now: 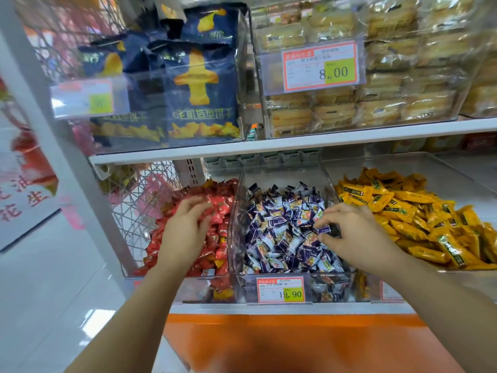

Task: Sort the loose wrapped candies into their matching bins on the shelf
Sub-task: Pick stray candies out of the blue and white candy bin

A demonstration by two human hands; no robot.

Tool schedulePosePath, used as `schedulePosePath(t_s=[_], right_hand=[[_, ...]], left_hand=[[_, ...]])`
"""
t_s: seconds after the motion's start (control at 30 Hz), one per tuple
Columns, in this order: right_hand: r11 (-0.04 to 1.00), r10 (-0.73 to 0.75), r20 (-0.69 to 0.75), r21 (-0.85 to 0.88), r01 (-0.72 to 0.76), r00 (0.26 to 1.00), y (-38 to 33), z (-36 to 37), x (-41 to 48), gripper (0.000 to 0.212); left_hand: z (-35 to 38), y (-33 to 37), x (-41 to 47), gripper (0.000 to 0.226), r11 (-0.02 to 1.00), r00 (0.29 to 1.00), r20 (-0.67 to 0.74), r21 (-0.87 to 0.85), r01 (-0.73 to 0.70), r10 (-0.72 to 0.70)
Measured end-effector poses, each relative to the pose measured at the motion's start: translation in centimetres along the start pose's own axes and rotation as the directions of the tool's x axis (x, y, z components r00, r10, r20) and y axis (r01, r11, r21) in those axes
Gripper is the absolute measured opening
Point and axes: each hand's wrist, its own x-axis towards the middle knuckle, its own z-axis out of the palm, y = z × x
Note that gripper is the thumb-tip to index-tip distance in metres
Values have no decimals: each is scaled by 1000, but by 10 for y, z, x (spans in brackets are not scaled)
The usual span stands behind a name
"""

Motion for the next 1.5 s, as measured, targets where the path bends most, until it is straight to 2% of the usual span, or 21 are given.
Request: schedulePosePath(t_s=[0.1,0.17,0.2,0.3,0.37,0.4,0.5,0.57,0.63,0.7,0.77,0.87,0.93,1.07,1.27,1.43,1.5], right_hand=[[1000,-17,-7,-3,17,1000,1,0,1,23],[1000,-23,-6,18,23,1000,2,-1,2,23],[999,-29,-5,37,29,1000,3,-2,2,22],[992,-53,-31,110,56,998,8,-11,2,21],[982,-65,-34,173,70,997,15,-18,3,21],[973,-70,-28,220,74,997,19,-21,3,21],[938,-82,6,338,75,997,30,-25,0,22],[919,-75,36,392,55,997,35,-27,-2,22],[910,-74,63,413,41,995,40,-28,-4,23],[911,-82,97,412,34,992,44,-30,-5,23],[912,-97,119,409,40,988,46,-31,-7,22],[907,-118,121,418,57,986,48,-31,-8,20],[901,-119,125,431,54,985,50,-31,-9,21],[894,-137,131,444,65,982,51,-31,-9,20],[889,-137,129,454,64,982,49,-31,-9,19],[888,-136,122,455,67,983,49,-30,-9,20],[888,-135,120,454,66,984,49,-30,-8,20]], left_hand=[[3,-9,0,45,990,945,327,138,-19,-28],[-2,-7,3,46,987,920,389,161,-18,-47],[-6,-5,3,45,988,930,365,154,-17,-41],[-14,15,5,41,996,987,149,69,-64,53],[-14,39,5,36,985,982,69,-3,-174,173],[-11,52,5,33,969,966,81,-44,-241,244],[8,97,1,29,912,862,306,-213,-351,403],[29,119,1,27,900,750,500,-289,-326,433],[51,136,4,24,885,620,632,-356,-299,464],[68,146,7,22,866,505,704,-390,-313,500],[85,148,10,22,831,419,734,-362,-423,534],[102,140,16,28,807,352,800,-257,-532,486],[103,135,21,28,787,338,822,-199,-584,459],[92,122,28,22,768,371,830,-101,-632,415],[72,104,33,19,762,418,834,-4,-648,360],[57,102,38,21,766,394,884,68,-640,251],[51,109,39,20,795,418,874,63,-604,248]])
